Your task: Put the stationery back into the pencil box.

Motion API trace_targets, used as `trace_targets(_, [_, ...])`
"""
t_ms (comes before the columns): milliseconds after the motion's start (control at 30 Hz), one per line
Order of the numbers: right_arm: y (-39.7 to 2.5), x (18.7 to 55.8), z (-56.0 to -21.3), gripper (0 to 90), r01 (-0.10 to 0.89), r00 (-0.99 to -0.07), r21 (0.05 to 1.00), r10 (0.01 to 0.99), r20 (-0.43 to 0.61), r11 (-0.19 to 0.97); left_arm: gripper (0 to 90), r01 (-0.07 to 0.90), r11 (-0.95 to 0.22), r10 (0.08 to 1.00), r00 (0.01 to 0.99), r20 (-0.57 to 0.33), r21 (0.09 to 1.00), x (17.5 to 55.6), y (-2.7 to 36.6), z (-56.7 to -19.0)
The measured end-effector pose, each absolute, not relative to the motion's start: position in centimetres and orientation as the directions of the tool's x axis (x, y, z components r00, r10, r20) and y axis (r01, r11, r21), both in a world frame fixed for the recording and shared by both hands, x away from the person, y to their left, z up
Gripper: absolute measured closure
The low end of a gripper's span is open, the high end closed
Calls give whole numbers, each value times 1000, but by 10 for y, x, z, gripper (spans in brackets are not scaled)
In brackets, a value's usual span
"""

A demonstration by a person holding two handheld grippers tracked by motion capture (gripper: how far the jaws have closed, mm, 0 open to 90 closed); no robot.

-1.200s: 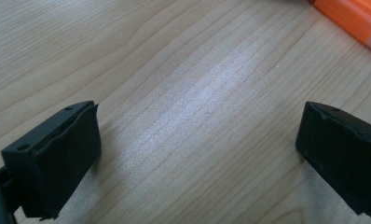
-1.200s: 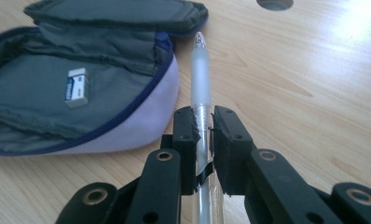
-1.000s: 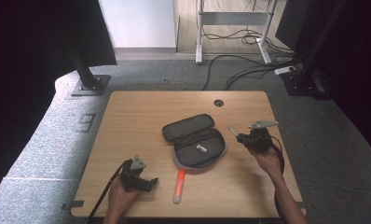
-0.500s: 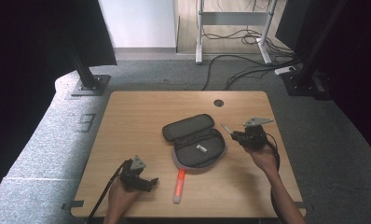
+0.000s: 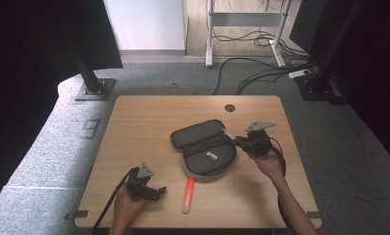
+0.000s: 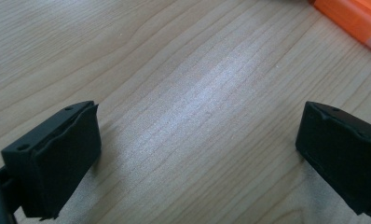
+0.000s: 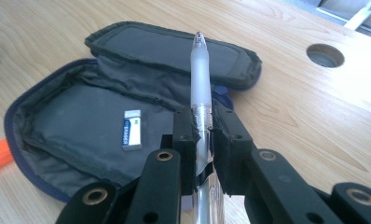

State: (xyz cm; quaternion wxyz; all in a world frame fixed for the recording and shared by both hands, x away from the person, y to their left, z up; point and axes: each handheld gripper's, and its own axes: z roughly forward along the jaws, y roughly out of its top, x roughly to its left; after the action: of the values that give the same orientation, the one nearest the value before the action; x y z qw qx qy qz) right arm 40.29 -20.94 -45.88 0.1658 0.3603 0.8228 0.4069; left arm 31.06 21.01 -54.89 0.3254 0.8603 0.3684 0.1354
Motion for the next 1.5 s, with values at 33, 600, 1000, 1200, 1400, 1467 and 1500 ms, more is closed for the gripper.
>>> trace_targets(33, [-207,403,-458,785,457,-688,789,726,20,411,0,546,-517,722,692,-7,659,311,210,-549])
trace_targets(600, [-180,404,-463,785,435,-727,782,687,13,446,0,546,-517,722,692,-7,660,311,210,-549])
trace_targets(1000, [-158,408,-468,785,419,-753,776,658,7,472,0,546,-517,722,692,-7,659,311,210,-549])
trace_targets(1200, [-146,410,-471,784,404,-770,772,638,-2,490,0,546,-517,722,692,-8,659,311,210,-549])
trace_targets(1400, [-138,411,-478,783,402,-780,765,626,-1,502,0,546,-516,722,692,-8,660,311,210,-549])
trace_targets(1467, [-137,412,-482,783,398,-786,763,618,-2,509,0,546,-516,722,692,-8,660,311,210,-549])
trace_targets(1500, [-137,411,-483,784,399,-787,762,617,-1,510,0,546,-516,722,692,-8,660,311,210,-549])
